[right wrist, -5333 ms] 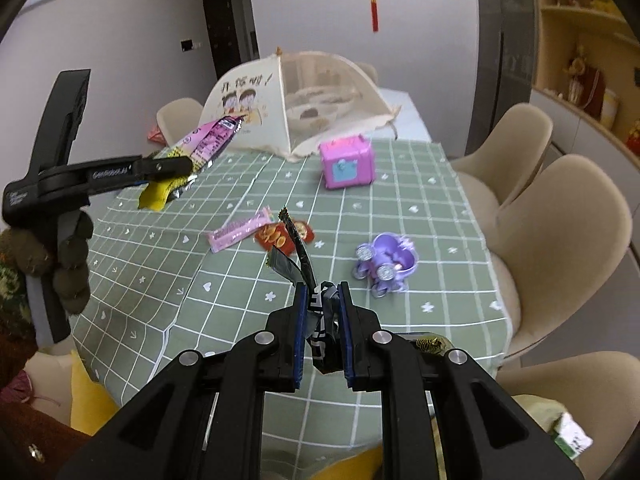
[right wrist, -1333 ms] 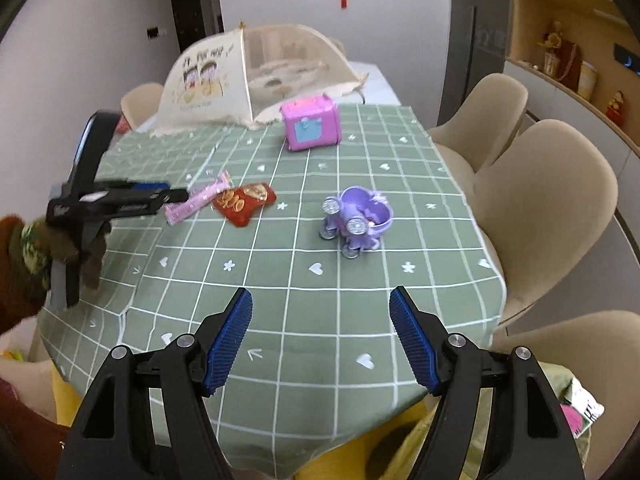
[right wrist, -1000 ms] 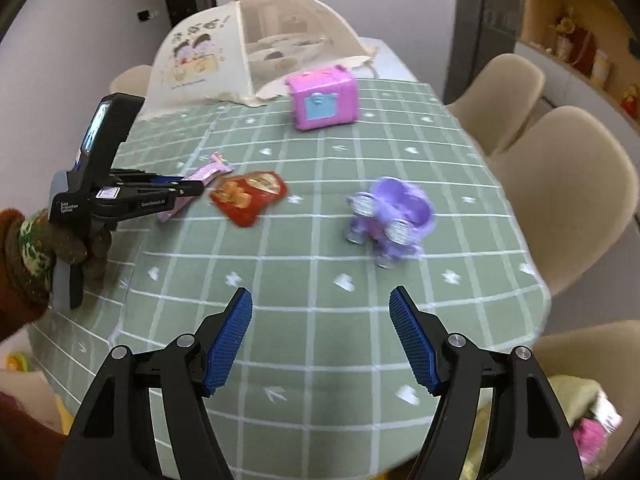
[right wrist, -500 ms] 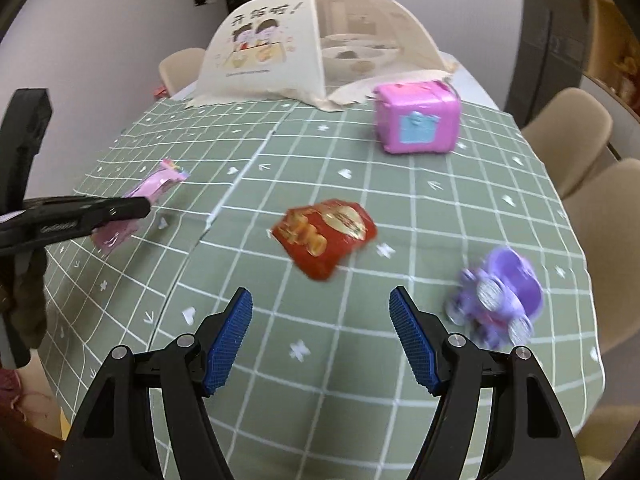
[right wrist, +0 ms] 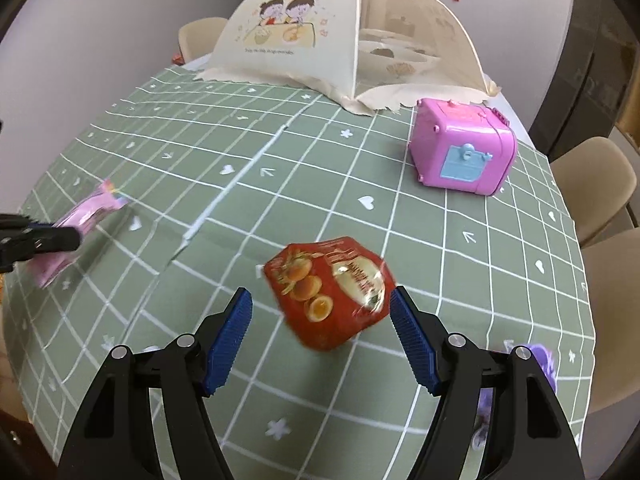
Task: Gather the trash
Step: 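Grasp the red snack bag with the right tool while the left tool holds the pink wrapper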
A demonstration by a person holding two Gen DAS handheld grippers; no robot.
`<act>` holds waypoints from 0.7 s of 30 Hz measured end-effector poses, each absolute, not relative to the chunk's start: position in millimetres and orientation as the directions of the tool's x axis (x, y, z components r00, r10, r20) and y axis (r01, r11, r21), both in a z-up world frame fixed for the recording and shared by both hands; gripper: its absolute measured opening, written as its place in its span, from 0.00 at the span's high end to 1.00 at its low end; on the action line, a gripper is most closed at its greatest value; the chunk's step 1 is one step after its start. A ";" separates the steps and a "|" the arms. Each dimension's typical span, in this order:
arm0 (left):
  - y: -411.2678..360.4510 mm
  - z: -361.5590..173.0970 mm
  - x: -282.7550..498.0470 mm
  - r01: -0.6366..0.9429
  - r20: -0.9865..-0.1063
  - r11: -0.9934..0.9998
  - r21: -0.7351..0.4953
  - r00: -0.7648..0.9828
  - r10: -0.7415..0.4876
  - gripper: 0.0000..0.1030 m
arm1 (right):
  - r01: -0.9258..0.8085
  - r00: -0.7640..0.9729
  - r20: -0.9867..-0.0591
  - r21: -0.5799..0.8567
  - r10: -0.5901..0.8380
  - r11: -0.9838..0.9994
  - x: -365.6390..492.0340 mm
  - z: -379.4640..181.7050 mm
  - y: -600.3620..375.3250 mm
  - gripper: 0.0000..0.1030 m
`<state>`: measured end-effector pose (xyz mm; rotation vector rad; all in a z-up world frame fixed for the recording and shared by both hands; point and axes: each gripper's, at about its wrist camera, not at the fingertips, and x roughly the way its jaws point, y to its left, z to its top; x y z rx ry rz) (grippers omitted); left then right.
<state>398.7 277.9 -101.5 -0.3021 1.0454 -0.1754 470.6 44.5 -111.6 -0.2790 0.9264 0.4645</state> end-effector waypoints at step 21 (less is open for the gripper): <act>279.3 -114.3 406.1 -0.027 -0.834 0.934 -0.356 0.461 -0.304 0.89 | -0.505 0.419 -0.865 0.031 0.276 0.863 506.2 -139.7 50.2 0.57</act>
